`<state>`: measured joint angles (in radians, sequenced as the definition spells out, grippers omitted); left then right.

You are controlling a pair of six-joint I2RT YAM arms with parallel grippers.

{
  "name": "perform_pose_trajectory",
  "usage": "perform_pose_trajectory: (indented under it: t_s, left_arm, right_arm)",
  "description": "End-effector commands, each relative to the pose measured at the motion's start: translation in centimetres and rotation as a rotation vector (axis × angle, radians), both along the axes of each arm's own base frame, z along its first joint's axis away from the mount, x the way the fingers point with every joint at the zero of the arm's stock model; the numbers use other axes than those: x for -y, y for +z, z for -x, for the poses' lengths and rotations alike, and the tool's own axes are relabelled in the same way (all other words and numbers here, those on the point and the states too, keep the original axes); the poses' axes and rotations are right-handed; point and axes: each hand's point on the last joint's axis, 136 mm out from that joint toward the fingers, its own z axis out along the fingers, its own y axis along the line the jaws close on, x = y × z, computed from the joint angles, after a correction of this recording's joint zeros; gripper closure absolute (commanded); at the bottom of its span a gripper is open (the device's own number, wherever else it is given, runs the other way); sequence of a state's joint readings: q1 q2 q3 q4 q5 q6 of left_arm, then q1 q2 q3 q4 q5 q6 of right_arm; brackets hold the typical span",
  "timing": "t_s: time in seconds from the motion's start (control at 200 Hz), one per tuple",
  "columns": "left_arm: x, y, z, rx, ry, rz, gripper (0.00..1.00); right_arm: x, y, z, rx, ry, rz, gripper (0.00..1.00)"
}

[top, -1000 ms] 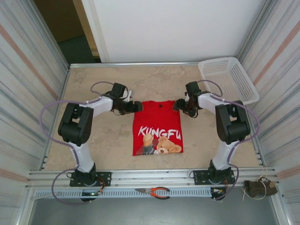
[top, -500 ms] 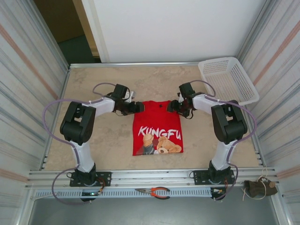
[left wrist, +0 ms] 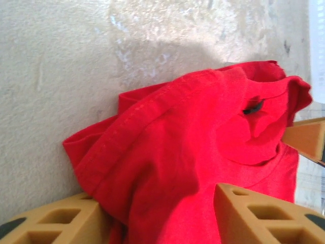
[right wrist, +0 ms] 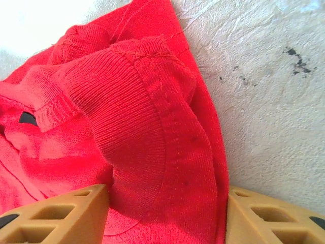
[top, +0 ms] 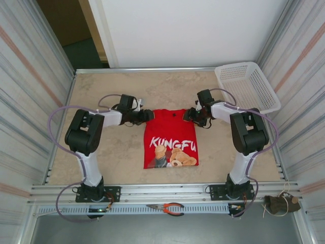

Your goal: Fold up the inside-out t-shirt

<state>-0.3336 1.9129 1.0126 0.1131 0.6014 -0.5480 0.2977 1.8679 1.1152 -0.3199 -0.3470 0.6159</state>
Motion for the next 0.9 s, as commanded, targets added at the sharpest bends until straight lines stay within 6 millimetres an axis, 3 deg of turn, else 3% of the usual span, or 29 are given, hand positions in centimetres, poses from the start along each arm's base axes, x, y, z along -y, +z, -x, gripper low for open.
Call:
perform_pose_trajectory:
  t_s: [0.0,0.291,0.456,0.516,0.581,0.741,0.892]
  left_arm:
    - [0.8,-1.8,1.8,-0.056,-0.035,0.029,0.41]
    - [0.3,-1.5,2.4,-0.054,-0.023,0.119,0.45]
    - [0.2,-1.6,2.3,-0.057,-0.002,0.169,0.56]
    - [0.1,-1.8,2.3,-0.061,0.001,0.163,0.53]
    - [0.1,-2.0,2.3,-0.060,0.003,0.159,0.48]
    - [0.3,-2.3,2.1,-0.063,0.009,0.164,0.39]
    - [0.8,-3.0,1.9,-0.073,0.011,0.160,0.59]
  right_arm:
    - [-1.3,-1.7,0.1,-0.012,0.013,-0.063,0.47]
    - [-1.7,-1.2,-0.2,0.016,-0.017,-0.173,0.48]
    - [-1.9,-1.0,-0.6,0.026,-0.026,-0.200,0.56]
    - [-1.9,-1.0,-0.7,0.031,-0.031,-0.201,0.63]
    - [-1.9,-1.3,-0.7,0.020,-0.035,-0.206,0.64]
    - [-2.0,-1.8,-0.8,0.005,-0.045,-0.198,0.53]
    - [-1.8,-2.1,-0.7,0.002,-0.050,-0.181,0.73]
